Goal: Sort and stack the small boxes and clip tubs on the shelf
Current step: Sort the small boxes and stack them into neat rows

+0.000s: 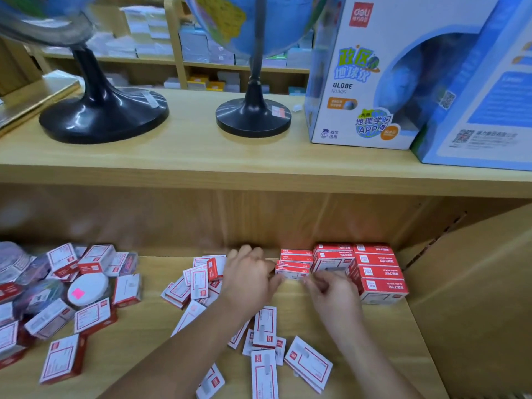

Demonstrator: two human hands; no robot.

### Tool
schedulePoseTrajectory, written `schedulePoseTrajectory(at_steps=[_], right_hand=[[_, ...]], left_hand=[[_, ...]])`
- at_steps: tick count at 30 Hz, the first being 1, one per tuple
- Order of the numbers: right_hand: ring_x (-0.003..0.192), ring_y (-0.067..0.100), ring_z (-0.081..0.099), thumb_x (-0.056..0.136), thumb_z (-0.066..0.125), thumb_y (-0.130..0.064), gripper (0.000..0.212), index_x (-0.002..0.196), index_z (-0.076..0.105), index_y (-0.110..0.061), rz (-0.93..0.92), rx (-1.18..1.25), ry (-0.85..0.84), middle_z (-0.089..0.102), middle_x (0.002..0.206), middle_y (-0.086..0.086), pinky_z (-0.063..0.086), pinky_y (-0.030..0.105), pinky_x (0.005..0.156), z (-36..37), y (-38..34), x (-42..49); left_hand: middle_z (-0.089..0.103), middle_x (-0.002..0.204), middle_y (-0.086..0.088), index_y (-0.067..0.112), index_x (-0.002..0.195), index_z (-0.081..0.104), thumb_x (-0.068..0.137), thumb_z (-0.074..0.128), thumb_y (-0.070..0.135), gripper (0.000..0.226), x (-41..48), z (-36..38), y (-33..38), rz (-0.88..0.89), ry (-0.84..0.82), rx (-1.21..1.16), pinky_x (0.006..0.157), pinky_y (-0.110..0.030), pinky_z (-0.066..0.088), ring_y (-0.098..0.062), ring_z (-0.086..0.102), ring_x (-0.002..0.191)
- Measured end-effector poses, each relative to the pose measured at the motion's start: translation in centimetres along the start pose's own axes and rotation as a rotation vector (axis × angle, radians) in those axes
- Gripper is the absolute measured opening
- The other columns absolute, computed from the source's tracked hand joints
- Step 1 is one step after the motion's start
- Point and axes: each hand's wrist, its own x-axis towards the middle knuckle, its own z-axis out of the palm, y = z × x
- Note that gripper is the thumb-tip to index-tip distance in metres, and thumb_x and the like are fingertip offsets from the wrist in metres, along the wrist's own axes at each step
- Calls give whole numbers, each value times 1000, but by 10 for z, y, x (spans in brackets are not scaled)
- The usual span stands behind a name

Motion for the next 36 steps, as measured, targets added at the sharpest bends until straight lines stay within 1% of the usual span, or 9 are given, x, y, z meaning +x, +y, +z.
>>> schedulePoseTrajectory(at_steps=[6, 10, 14, 17, 20, 23, 28, 32, 36], right_hand=[[76, 18, 55, 92, 67, -31, 18, 79, 69, -18, -56, -64, 33, 56, 75, -3, 43, 30, 67, 6, 3, -1], [79, 18, 56, 94, 64, -32, 19, 83, 71, -18, -36, -76, 22, 56, 79, -4, 45, 32, 68, 7, 1, 2], [75, 17, 56, 92, 65, -33, 20, 80, 68, -18, -7, -49, -7, 58, 73, -5, 36, 26, 64, 3, 1, 0], [74, 18, 62, 88, 71, -32, 17, 89, 72, -15, 40, 58, -57, 67, 76, -3, 46, 28, 68, -12, 0, -16], [62, 10, 59, 83, 74, -36, 25, 75, 68, -13, 64, 124, -261, 65, 63, -7, 52, 35, 63, -37, 2, -43], [56, 5, 45, 74, 73, -57, 43, 67, 60, -17, 54, 9, -462, 48, 57, -9, 40, 32, 54, -52, 9, -73], [80, 3, 58, 62, 69, -67, 36, 90, 70, -44, 50, 0, -441, 55, 81, -8, 51, 29, 75, -51, 0, -110], [78, 4, 62, 68, 86, -39, 26, 86, 69, -33, 111, 80, -319, 66, 82, -13, 50, 25, 71, -53, -1, -120], [69, 7, 65, 78, 79, -3, 22, 85, 68, -20, 284, 325, -235, 74, 78, -11, 47, 14, 62, -54, 1, -117]], left_hand=[[61, 91, 4, 26, 97, 75, 89, 40, 67, 54, 6, -3, 14, -35, -22, 8, 82, -39, 31, -22, 50, 99], [59, 86, 5, 28, 95, 77, 87, 46, 65, 49, 6, 3, 10, -24, 15, -31, 79, -37, 33, -22, 50, 94], [58, 92, 5, 29, 103, 76, 87, 51, 65, 46, 6, 2, 7, -29, -34, -116, 82, -36, 34, -23, 48, 100], [60, 95, 3, 28, 106, 72, 88, 60, 55, 34, -2, -15, 0, -20, -8, -215, 83, -37, 44, -24, 50, 98], [62, 91, 2, 23, 102, 72, 90, 63, 35, 19, -31, -43, -8, -3, 23, -357, 77, -36, 50, -24, 57, 91], [61, 86, 0, 23, 86, 73, 84, 58, 48, 29, -72, -50, -8, 54, -96, -226, 74, -38, 51, -27, 60, 88], [60, 86, 1, 22, 81, 71, 77, 47, 75, 58, -93, -39, 0, 60, -109, -33, 73, -40, 46, -27, 57, 86], [67, 97, 4, 24, 83, 72, 77, 50, 75, 56, -98, -37, 1, 21, -121, -80, 73, -38, 48, -26, 61, 89], [64, 87, 4, 26, 78, 72, 75, 61, 69, 45, -102, -33, 1, -34, -124, -169, 72, -36, 48, -24, 59, 88]])
